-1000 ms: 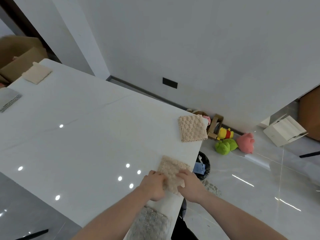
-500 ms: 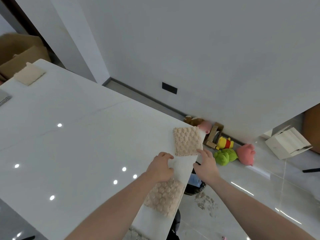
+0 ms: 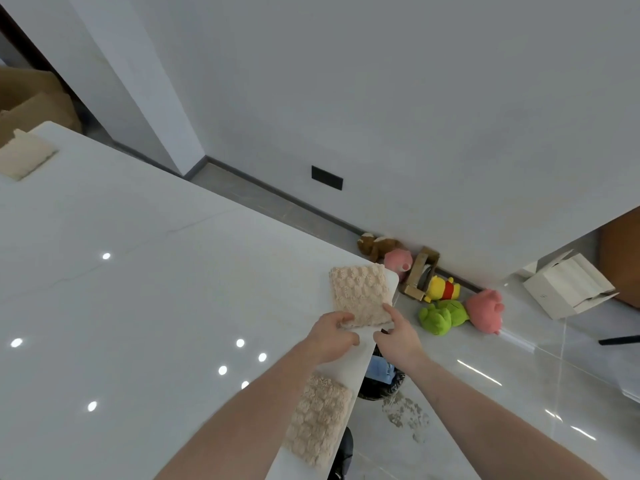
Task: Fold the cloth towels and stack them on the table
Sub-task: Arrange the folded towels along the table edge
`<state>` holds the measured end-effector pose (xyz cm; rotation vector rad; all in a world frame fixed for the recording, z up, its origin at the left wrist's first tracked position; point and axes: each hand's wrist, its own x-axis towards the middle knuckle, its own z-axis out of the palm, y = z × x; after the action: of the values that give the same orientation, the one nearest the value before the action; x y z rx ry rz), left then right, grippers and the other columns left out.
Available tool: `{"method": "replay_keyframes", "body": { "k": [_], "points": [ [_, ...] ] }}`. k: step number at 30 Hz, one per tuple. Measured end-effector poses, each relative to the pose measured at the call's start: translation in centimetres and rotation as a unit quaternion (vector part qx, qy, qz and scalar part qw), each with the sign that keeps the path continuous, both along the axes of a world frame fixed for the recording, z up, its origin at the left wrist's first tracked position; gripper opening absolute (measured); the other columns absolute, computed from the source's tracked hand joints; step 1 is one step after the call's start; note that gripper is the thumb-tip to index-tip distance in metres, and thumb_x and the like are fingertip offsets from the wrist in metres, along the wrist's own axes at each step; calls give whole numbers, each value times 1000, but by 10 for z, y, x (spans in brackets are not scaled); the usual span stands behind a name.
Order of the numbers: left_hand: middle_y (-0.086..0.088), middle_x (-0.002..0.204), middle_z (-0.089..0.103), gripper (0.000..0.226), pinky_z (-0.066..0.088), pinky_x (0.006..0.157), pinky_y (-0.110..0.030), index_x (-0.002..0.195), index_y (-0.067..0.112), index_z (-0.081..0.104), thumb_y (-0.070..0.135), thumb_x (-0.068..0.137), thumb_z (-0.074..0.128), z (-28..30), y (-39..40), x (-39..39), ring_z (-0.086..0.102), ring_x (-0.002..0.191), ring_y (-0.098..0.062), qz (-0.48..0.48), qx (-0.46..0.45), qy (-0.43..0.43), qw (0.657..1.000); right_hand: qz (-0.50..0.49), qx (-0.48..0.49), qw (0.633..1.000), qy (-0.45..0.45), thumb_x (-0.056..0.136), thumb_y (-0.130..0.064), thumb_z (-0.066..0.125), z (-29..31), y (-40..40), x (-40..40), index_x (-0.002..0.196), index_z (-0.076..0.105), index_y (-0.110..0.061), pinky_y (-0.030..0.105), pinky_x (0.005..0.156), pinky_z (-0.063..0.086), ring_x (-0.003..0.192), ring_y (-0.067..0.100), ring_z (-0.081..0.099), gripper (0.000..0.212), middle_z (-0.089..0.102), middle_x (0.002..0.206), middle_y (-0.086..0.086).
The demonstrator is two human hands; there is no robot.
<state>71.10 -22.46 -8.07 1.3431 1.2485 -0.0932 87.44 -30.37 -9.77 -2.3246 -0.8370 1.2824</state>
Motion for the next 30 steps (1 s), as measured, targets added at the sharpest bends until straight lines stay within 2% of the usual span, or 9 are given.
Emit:
{"method": "replay_keyframes", "body": {
  "k": [3, 5, 8, 10, 12, 14, 20, 24, 30],
  "points": [
    [-3, 149, 49, 73, 44, 109, -31, 149, 16, 48, 20, 80, 75, 0, 2, 4, 51, 132, -20, 19, 13, 0, 1000, -20, -1, 1000, 16, 86, -18, 59, -4, -3, -5, 155, 33, -32, 25, 58, 46, 69, 12, 59, 75, 66, 116, 8],
    [1, 148, 47, 71, 44, 108, -30, 148, 17, 49, 19, 81, 73, 4, 5, 4, 50, 131, -18, 31, 32, -7, 999, -28, 16, 999, 21, 87, -17, 60, -2, -4, -11, 155, 35, -30, 27, 66, 52, 80, 14, 65, 73, 63, 131, 5],
    [3, 149, 44, 68, 39, 108, -27, 147, 17, 51, 16, 82, 71, 9, 15, 3, 46, 134, -16, 14, 67, -13, 998, -12, 22, 999, 27, 90, -18, 60, 1, -7, -23, 154, 36, -31, 23, 69, 51, 88, 14, 61, 69, 58, 133, 0],
    [3, 150, 42, 67, 38, 110, -28, 146, 16, 52, 17, 82, 71, 12, 21, 2, 46, 136, -18, -9, 88, 4, 996, 35, 18, 999, 12, 90, -21, 60, 2, -9, -27, 156, 32, -32, 27, 81, 51, 108, 16, 59, 72, 50, 145, -2],
    [2, 153, 39, 71, 40, 114, -34, 146, 18, 52, 25, 78, 69, 13, 25, -3, 45, 137, -19, -27, 105, 27, 994, 87, 19, 996, -14, 91, -21, 59, 3, -9, -28, 158, 29, -31, 29, 88, 48, 125, 20, 55, 74, 39, 155, -5],
    [3, 159, 32, 80, 39, 116, -39, 148, 22, 49, 32, 71, 63, 13, 27, -10, 41, 142, -19, -37, 112, 40, 992, 107, 21, 993, -37, 89, -21, 59, 4, -10, -27, 158, 28, -30, 35, 94, 51, 130, 24, 52, 76, 35, 157, -3],
    [2, 166, 23, 79, 31, 120, -41, 157, 32, 32, 25, 84, 62, 5, 22, -22, 30, 149, -25, -152, 143, 79, 975, 176, 59, 969, -164, 86, -16, 59, 11, -10, -23, 159, 19, -32, 38, 110, 44, 150, 30, 21, 85, 11, 166, 2],
    [0, 166, 25, 80, 30, 120, -39, 158, 28, 29, 26, 86, 62, 2, 21, -25, 31, 149, -26, -167, 144, 79, 972, 267, 5, 953, -144, 89, -21, 58, 5, -3, -21, 163, 15, -28, 39, 123, 30, 158, 26, 5, 85, -5, 171, -4],
    [4, 167, 22, 74, 32, 119, -34, 158, 27, 30, 22, 91, 59, 11, 13, -46, 30, 150, -22, -163, 158, 85, 970, 237, 4, 963, -131, 89, -21, 58, 6, 2, -26, 162, 19, -24, 37, 123, 27, 158, 25, 6, 83, -3, 172, -1]
  ]
}}
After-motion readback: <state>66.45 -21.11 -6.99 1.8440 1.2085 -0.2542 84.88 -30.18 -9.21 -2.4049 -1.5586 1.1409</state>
